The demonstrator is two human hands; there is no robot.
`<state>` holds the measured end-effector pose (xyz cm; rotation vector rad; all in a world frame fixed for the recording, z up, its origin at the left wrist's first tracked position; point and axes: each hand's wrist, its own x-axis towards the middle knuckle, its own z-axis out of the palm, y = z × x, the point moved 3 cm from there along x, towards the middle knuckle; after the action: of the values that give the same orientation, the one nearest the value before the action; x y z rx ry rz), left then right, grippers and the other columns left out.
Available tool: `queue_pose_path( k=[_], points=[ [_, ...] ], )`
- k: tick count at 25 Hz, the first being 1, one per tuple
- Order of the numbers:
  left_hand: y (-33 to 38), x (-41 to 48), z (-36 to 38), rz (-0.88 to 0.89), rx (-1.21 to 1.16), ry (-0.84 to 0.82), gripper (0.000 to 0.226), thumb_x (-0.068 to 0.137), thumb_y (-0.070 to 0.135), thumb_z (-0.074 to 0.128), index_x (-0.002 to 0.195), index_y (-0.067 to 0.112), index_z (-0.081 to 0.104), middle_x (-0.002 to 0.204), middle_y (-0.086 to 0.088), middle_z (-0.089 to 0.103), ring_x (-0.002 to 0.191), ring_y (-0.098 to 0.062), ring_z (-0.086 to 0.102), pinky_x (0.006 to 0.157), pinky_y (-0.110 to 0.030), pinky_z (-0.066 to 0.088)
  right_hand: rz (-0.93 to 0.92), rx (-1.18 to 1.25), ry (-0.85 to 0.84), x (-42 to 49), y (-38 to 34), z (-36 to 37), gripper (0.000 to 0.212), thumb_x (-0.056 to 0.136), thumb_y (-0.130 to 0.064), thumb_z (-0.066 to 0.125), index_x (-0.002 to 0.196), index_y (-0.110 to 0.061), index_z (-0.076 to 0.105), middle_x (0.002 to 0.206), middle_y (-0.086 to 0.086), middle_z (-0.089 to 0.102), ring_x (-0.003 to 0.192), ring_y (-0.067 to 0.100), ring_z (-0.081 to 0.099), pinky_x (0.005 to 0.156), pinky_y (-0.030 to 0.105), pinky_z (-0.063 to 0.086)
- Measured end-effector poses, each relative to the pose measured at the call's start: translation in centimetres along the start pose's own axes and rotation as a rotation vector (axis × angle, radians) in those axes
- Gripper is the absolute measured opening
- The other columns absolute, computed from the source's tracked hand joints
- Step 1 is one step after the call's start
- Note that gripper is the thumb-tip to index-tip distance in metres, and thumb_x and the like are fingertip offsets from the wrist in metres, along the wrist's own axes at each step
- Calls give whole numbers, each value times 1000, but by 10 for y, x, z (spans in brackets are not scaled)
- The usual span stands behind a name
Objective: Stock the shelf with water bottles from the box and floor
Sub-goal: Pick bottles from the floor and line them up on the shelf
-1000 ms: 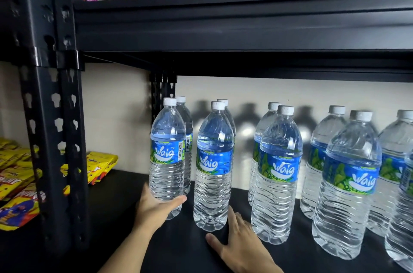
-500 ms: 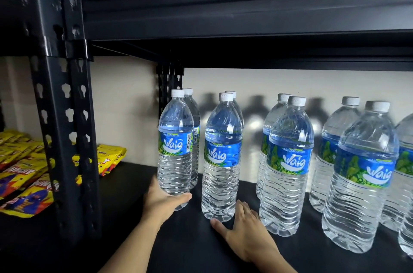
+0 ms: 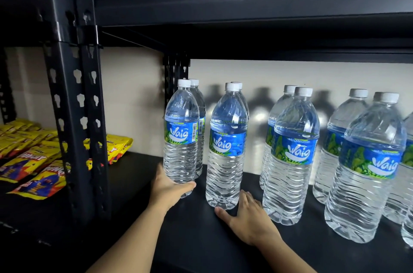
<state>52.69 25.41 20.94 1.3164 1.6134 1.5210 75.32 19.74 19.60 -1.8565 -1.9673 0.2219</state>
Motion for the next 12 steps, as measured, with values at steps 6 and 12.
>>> queue_pose_path(
  k=[6, 12],
  points=[
    [3, 0, 0, 7, -12, -17, 69, 49, 12, 91, 107, 19, 53, 96, 6, 67, 84, -9, 65, 65, -19, 48, 13, 10, 0, 1, 0, 0, 93, 86, -74, 45, 152, -11, 27, 160, 6, 29, 151, 23, 20, 122, 33, 18],
    [2, 0, 0, -3, -65, -62, 67, 50, 2, 89, 107, 17, 55, 95, -1, 72, 82, -13, 71, 49, -15, 53, 22, 21, -13, -1, 1, -2, 93, 86, -74, 46, 153, -11, 26, 161, 7, 27, 151, 23, 19, 122, 33, 18]
  ],
)
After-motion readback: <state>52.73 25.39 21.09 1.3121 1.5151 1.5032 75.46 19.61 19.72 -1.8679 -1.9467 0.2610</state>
